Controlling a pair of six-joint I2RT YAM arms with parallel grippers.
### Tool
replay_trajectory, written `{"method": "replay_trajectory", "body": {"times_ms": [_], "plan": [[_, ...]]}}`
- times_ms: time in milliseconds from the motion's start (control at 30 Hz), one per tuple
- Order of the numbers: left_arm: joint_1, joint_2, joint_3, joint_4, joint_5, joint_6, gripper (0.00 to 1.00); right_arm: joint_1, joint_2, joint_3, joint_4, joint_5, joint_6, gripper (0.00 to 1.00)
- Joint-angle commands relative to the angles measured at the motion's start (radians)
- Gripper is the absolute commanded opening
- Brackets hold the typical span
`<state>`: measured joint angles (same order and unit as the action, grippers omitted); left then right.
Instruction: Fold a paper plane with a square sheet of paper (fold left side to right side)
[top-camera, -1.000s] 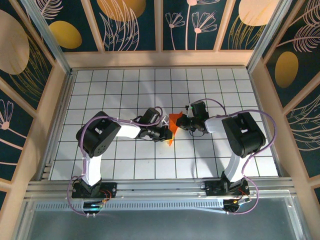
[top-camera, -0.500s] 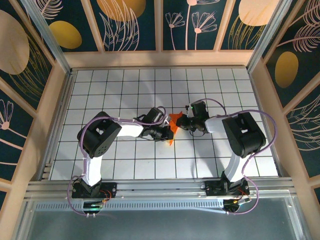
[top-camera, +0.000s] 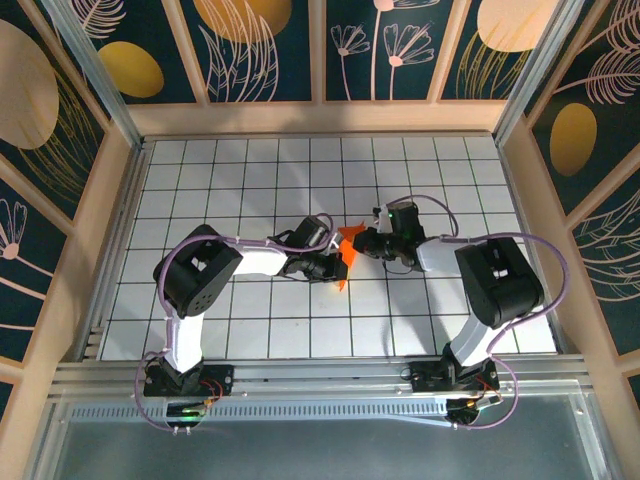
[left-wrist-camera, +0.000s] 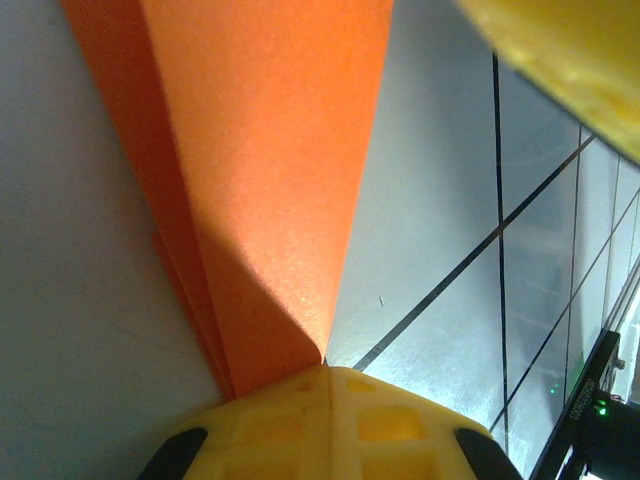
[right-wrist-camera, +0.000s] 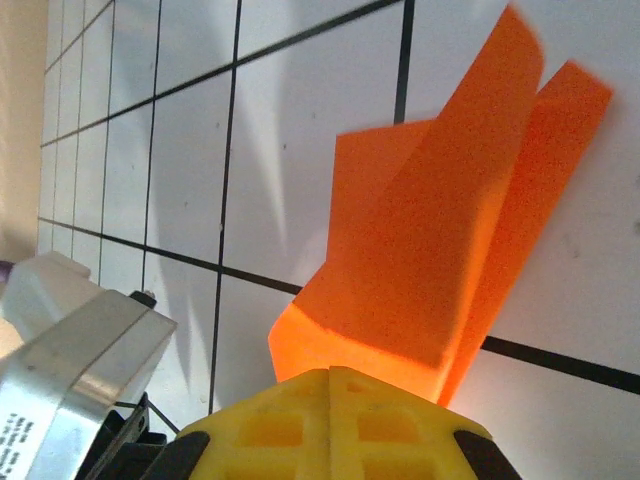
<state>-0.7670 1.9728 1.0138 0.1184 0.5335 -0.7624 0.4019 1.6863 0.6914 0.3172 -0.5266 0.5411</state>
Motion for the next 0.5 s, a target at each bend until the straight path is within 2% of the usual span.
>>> {"method": "replay_trajectory", "body": {"times_ms": [0, 467], "plan": [[0.003, 0.027, -0.035, -0.114, -0.110, 0.026, 0.04, 0.017, 0.047, -0.007, 0.073, -0.024, 0.018, 0.00], [0.003, 0.029, -0.035, -0.136, -0.131, 0.035, 0.04, -0.014, 0.162, 0.091, -0.011, 0.061, -0.042, 0.00]]}}
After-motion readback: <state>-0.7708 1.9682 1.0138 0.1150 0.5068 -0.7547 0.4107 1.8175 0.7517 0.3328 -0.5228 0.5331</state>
